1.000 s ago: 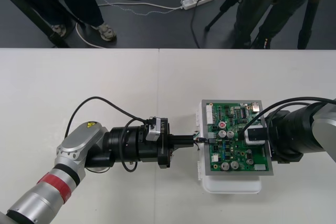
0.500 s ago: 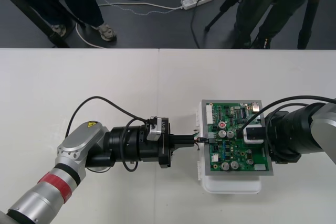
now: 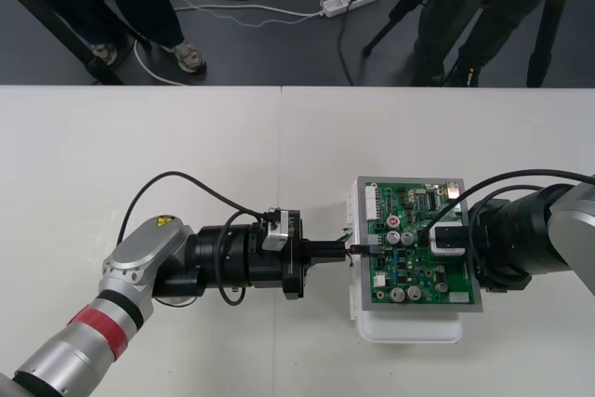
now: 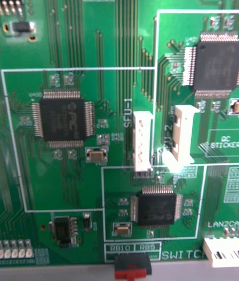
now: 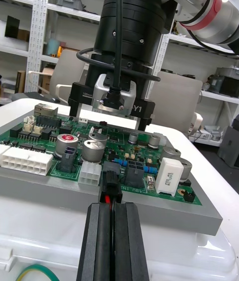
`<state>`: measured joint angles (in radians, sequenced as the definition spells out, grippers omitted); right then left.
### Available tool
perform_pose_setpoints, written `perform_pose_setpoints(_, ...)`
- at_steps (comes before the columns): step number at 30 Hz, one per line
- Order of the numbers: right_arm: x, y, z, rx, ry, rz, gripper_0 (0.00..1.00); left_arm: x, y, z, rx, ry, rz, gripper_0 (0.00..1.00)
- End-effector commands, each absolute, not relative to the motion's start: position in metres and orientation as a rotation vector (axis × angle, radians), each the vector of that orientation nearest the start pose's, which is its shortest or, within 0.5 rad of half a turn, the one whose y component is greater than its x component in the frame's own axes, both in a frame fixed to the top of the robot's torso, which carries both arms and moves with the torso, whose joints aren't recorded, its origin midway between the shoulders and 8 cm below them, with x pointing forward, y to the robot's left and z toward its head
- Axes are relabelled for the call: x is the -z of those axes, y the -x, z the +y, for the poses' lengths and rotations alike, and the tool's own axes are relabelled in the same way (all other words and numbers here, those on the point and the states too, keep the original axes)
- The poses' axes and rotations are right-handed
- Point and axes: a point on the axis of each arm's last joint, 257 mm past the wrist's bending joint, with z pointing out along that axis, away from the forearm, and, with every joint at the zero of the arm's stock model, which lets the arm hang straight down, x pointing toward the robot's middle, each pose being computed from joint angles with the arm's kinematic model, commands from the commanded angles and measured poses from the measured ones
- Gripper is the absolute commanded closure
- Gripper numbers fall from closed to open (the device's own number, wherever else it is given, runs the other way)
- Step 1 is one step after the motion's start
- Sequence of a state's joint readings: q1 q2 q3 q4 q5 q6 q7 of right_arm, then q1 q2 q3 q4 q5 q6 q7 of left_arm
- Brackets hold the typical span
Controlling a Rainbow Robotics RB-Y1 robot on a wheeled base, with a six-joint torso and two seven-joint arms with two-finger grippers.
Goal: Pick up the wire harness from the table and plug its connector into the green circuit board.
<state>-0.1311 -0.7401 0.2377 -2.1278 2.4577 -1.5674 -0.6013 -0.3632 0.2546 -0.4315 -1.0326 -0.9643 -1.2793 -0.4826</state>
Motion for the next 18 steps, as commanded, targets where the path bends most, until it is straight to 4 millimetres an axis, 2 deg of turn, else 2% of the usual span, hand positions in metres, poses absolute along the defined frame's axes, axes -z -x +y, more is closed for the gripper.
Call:
perform_pose_setpoints(1, 0.293, -0.364, -0.229, 0.210, 1.945, 1.980, 0.00, 0.226, -0.344, -0.084, 1.104, -1.258, 0.923, 1.00)
perform_pose_setpoints(11, 0.289, -0.362, -0.219, 0.192, 1.969, 1.932, 0.00, 0.225, -0.341, -0.086, 1.089, -1.277, 0.893, 1.00)
perform_pose_setpoints(18, 0.289, -0.361, -0.216, 0.187, 1.982, 1.913, 0.00, 0.217, -0.336, -0.088, 1.080, -1.297, 0.836, 1.00)
